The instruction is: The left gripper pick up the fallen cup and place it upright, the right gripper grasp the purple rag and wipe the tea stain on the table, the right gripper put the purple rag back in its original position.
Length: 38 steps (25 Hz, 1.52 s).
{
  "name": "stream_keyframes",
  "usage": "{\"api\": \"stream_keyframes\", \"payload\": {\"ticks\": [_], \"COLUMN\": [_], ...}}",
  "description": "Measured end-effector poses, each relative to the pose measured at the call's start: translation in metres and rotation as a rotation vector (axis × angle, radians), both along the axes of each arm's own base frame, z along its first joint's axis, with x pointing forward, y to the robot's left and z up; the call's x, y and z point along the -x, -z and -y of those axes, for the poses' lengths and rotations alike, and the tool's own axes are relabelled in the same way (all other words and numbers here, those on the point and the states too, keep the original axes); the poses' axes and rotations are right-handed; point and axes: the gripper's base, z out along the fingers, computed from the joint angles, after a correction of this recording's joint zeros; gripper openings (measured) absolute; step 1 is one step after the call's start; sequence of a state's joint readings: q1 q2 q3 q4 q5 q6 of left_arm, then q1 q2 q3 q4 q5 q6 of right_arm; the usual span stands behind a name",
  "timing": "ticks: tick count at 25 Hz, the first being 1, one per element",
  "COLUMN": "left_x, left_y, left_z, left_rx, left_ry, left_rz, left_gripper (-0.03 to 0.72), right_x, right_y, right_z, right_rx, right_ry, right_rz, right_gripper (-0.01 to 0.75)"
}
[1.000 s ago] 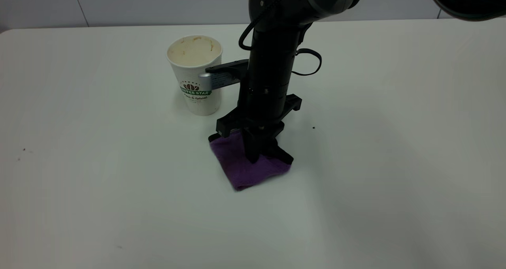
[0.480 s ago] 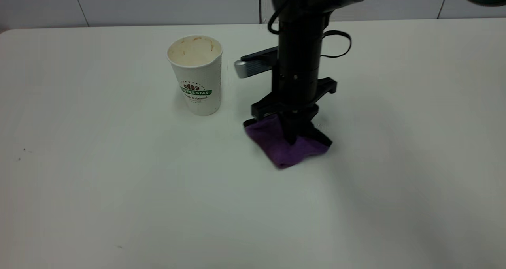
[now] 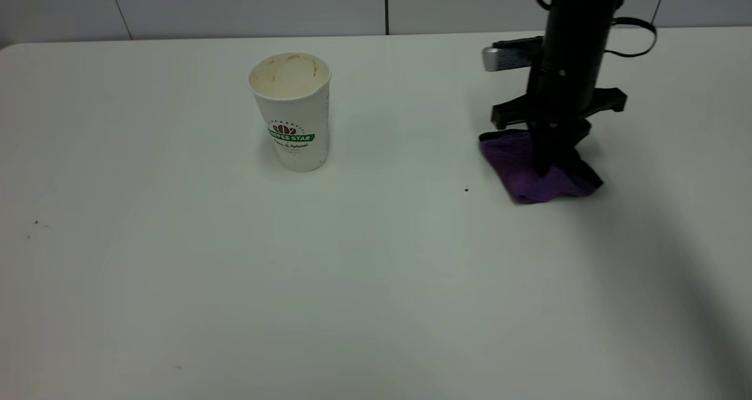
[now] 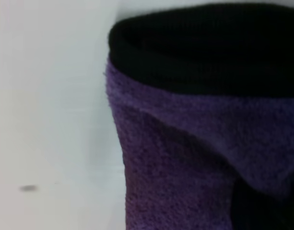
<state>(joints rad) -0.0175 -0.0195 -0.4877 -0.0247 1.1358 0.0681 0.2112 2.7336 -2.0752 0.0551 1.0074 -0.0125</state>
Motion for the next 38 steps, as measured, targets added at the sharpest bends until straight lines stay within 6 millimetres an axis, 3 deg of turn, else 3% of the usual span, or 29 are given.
{"api": "stream_keyframes", "payload": {"ticks": [5,8,13,20,23,26,33,38], "left_x": [0.000,0.000,0.000,0.000,0.000,0.000,0.000,0.000], "left_y": [0.000,0.000,0.000,0.000,0.000,0.000,0.000,0.000], "left_z": [0.000,0.000,0.000,0.000,0.000,0.000,0.000,0.000], "left_rx": [0.000,0.000,0.000,0.000,0.000,0.000,0.001,0.000], "left_ry": [0.000,0.000,0.000,0.000,0.000,0.000,-0.001,0.000], "left_rz": [0.000,0.000,0.000,0.000,0.000,0.000,0.000,0.000], "left_gripper": [0.470,0.470,0.470,0.470,0.470,0.470,0.470,0.470], "right_x": [-0.004,-0.003,-0.002,-0.001,-0.004,-0.006,0.004,0.035], "right_y": [0.000,0.000,0.000,-0.014,-0.045,-0.095,-0.207,-0.285], "right_z": [0.048,0.063,0.065,0.062,0.061,0.052,0.027,0.024], "right_rx": [0.014,0.029,0.039,0.072,0.073,0.066,0.002,-0.063], "right_ry": [0.092,0.112,0.092,0.058,0.029,-0.032,-0.089,-0.090], "right_rz": [-0.046,-0.074,-0.078,-0.085,-0.061,0.012,0.213,0.336], "right_gripper": [0.058,0.060,0.096,0.322,0.410,0.452,0.450,0.447]}}
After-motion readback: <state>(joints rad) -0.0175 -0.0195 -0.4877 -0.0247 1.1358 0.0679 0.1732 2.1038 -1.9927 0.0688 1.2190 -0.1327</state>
